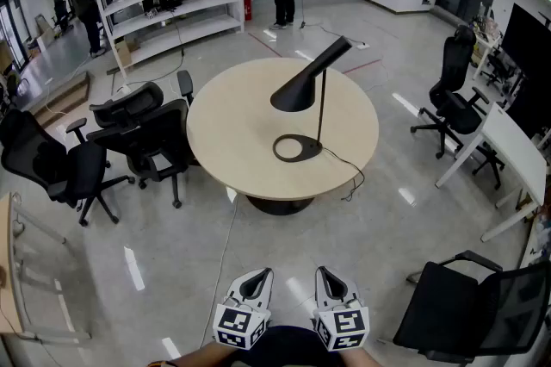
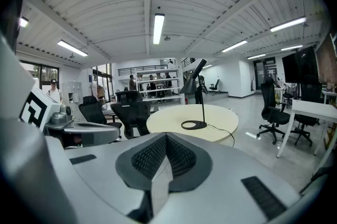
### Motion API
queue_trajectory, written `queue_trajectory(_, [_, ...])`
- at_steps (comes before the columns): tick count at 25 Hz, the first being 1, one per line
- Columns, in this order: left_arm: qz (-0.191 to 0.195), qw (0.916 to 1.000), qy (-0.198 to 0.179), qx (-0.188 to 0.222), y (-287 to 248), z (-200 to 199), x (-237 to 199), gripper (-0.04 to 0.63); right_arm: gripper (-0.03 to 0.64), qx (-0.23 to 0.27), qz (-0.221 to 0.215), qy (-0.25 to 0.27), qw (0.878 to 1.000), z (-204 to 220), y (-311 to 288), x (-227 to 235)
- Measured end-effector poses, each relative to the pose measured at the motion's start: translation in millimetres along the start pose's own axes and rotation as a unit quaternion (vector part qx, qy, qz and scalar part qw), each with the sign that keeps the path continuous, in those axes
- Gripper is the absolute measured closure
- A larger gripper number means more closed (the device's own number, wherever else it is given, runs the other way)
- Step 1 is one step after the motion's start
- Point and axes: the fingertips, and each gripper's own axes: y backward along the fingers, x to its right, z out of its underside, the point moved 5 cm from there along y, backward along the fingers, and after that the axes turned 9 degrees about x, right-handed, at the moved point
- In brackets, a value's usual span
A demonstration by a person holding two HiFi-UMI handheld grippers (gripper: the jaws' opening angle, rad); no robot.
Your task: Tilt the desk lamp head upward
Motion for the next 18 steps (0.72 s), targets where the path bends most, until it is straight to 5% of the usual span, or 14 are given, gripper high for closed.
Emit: queue_trajectory(18, [0.034,0.9990,0.027,0.009,-37,-36,-138,0.549,0.607,-0.013,0.032,0.025,0.999,-31,-126,-61])
